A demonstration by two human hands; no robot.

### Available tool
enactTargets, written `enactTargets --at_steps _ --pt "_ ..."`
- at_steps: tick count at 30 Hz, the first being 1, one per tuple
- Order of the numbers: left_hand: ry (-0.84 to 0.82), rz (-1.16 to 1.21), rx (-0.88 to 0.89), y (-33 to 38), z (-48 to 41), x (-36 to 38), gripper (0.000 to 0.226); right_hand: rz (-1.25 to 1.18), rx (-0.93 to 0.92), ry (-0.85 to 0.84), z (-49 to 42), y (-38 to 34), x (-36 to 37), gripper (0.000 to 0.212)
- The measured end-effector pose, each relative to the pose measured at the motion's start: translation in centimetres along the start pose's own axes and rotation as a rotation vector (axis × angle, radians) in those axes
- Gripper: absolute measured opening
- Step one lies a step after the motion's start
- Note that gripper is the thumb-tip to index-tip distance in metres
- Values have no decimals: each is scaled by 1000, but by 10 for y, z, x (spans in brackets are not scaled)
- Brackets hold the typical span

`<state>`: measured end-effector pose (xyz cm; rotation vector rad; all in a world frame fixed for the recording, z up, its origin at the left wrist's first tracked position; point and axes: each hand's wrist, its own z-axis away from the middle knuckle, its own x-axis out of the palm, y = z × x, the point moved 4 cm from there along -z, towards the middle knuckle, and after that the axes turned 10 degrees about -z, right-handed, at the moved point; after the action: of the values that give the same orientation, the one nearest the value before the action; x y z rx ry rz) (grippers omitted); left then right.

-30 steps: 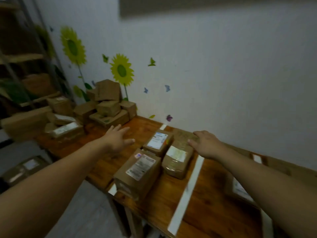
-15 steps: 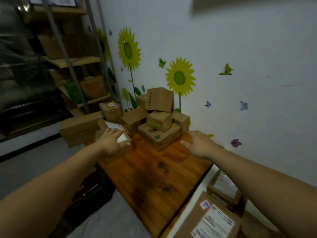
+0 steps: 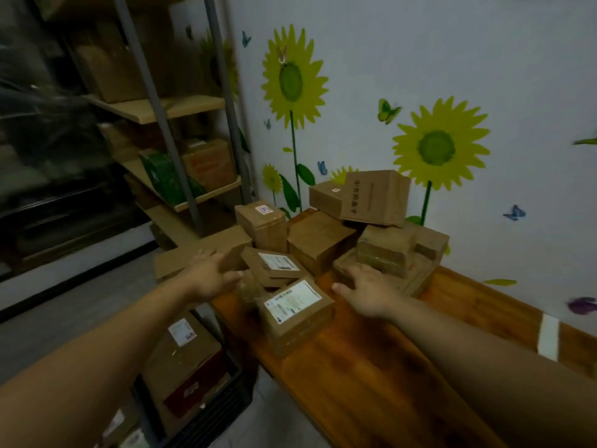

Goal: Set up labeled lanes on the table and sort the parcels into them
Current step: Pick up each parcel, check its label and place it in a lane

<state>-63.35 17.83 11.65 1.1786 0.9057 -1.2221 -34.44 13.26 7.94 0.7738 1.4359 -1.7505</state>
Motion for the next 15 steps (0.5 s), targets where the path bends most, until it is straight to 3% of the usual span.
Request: enactTargets --at_steps 9,15 --pt "-171 481 -2 -6 -109 39 53 -72 28 -47 -118 -35 59 61" --pt "-169 396 -47 -2 -177 58 51 -150 50 -92 -152 -37 98 55"
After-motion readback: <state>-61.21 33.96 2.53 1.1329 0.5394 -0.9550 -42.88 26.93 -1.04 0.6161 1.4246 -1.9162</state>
